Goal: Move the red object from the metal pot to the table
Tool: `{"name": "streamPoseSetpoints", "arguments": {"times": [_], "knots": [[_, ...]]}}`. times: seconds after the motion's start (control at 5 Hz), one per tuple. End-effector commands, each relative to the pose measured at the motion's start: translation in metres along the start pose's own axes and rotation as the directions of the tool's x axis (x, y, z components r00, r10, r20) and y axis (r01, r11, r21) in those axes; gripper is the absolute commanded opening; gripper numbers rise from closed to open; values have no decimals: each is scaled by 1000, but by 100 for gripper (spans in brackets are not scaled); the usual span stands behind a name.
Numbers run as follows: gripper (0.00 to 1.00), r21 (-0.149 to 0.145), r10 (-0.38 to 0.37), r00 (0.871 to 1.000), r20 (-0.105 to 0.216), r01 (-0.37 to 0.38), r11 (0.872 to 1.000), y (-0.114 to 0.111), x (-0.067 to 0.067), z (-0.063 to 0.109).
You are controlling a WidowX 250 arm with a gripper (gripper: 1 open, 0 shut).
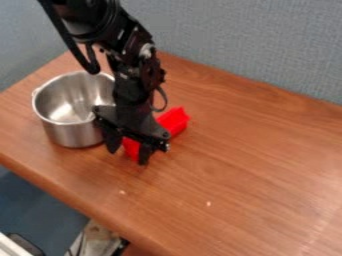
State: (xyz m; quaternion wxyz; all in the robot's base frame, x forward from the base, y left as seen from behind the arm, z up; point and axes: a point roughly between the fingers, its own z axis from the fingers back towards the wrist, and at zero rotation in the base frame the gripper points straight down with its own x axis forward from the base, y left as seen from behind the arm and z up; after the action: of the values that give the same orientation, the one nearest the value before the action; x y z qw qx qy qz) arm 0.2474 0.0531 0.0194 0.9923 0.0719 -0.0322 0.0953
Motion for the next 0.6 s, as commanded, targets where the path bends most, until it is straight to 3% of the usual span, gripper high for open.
{"name": "streamPoseSetpoints", "arguments": {"times": [0.0,0.4], "knots": [[0,4,127,992,6,-127,992,-8,12,4],[0,8,150,989,-5,-150,989,-22,30,18]]}}
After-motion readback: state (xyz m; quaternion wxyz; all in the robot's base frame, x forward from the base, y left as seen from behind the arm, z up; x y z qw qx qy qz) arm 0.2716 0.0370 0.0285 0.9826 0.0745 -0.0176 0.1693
